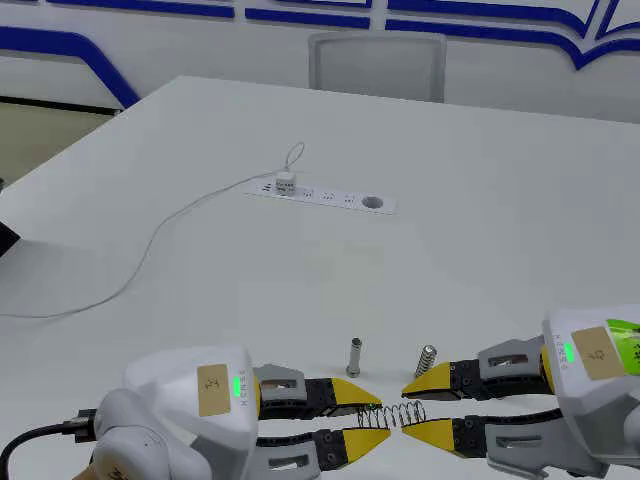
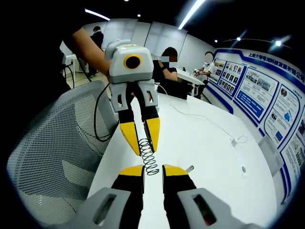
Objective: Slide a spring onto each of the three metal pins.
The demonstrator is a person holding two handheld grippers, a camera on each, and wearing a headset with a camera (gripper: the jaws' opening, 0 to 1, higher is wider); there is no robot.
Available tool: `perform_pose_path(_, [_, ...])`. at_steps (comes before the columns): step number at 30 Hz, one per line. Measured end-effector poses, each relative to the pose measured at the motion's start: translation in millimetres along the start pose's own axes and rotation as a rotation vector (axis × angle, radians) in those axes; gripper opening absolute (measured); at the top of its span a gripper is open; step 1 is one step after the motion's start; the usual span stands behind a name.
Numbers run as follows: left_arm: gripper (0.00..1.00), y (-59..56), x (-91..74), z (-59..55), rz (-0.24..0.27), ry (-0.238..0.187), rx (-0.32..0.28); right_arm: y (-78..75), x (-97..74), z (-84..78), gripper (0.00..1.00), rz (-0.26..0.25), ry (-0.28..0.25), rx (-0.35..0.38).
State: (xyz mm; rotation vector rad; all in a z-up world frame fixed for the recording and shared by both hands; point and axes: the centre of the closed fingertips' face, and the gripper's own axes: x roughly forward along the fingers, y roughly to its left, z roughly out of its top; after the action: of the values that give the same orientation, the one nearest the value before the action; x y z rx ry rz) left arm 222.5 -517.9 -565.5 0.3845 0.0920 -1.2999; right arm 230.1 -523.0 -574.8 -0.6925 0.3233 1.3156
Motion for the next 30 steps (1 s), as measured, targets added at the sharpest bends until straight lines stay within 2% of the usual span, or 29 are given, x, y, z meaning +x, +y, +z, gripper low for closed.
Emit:
perform_pose_path(2, [0.09, -0.8, 0.5, 0.6, -0.003, 0.001, 0.003, -0.3, 0.7, -3.7, 0.15, 0.003, 0.014, -0.006])
perform_pose_path(6, [0.09, -0.6, -0.2, 0.9, -0.005, 0.001, 0.004, 2.9, -0.4, -0.8, 0.11, 0.023, -0.009, 0.01])
perform_pose_path(7, [0.09, -2.3, -0.1, 0.1, -0.013, 0.006, 0.012, 5.3, -1.4, 0.3, 0.11, 0.043, -0.016, 0.041])
perform_pose_path(11, [0.09, -3.7, 1.2, -1.3, -0.016, 0.024, 0.033, 5.5, -5.9, 7.4, 0.11, 0.061, -0.061, 0.09])
perform_pose_path(15, [0.09, -2.4, 2.7, 1.3, -0.011, 0.021, 0.027, 2.4, -12.2, 15.8, 0.1, 0.065, -0.101, 0.123])
perform_pose_path(18, [0.09, 0.3, 3.4, 3.8, -0.004, 0.015, 0.025, 1.1, -13.7, 17.6, 0.1, 0.057, -0.106, 0.124])
perform_pose_path(21, [0.09, 1.3, 4.0, 3.5, 0.001, 0.022, 0.029, 1.8, -14.8, 24.8, 0.1, 0.061, -0.141, 0.155])
perform_pose_path(22, [0.09, 0.6, 4.4, 2.9, 0.001, 0.025, 0.037, 2.9, -14.8, 29.1, 0.1, 0.066, -0.16, 0.17])
perform_pose_path(25, [0.09, -1.2, 5.2, 0.8, 0.004, 0.047, 0.083, 4.7, -12.4, 30.9, 0.11, 0.065, -0.155, 0.162])
perform_pose_path(30, [0.09, -0.3, 3.7, 1.5, 0.012, 0.037, 0.058, 5.1, -11.3, 38.3, 0.11, 0.06, -0.196, 0.207])
